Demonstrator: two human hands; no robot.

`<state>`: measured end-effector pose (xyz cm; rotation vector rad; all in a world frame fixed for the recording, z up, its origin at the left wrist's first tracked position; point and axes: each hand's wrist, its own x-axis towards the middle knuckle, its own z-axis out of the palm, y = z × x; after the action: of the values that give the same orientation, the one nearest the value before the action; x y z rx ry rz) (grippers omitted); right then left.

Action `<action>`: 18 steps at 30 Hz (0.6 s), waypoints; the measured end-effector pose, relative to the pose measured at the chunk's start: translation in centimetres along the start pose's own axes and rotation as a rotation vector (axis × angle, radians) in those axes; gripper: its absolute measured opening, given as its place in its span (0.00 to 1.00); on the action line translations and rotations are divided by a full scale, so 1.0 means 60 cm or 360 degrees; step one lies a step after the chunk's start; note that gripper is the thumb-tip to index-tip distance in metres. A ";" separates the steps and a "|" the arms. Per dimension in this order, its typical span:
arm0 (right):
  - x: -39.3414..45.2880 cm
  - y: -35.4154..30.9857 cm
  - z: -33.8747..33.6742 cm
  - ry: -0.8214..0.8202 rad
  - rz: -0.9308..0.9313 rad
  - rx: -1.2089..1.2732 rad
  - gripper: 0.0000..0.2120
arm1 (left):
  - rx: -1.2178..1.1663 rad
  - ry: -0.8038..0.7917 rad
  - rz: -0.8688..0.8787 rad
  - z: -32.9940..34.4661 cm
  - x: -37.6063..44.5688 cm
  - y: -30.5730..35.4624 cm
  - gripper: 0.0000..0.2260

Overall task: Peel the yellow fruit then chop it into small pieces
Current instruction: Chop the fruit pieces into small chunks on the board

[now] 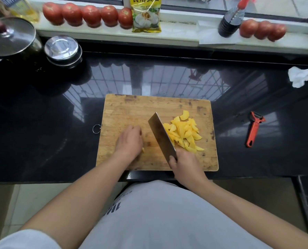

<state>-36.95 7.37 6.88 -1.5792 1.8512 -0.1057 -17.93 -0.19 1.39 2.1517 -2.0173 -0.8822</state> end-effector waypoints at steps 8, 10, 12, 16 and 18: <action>-0.002 0.005 0.010 -0.0188 0.0020 -0.0054 0.09 | -0.0006 0.0048 0.0025 -0.046 -0.024 -0.078 0.12; -0.002 0.004 0.012 -0.0207 0.0007 -0.0067 0.10 | -0.0082 -0.0026 0.0105 -0.028 -0.042 -0.068 0.11; -0.002 0.001 0.011 -0.0209 -0.0026 -0.0087 0.10 | -0.0315 -0.0112 -0.0103 0.001 -0.051 -0.051 0.05; -0.003 -0.003 0.007 -0.0213 -0.0071 -0.0120 0.10 | -0.0799 -0.0087 -0.0471 0.035 -0.042 -0.009 0.06; -0.004 -0.002 0.006 -0.0190 -0.0075 -0.0158 0.10 | -0.0828 -0.0067 -0.0463 0.041 -0.034 0.005 0.07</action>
<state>-36.67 7.68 6.75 -1.6604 1.7506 0.0594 -19.24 2.48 0.21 2.1422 -1.2980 -1.3202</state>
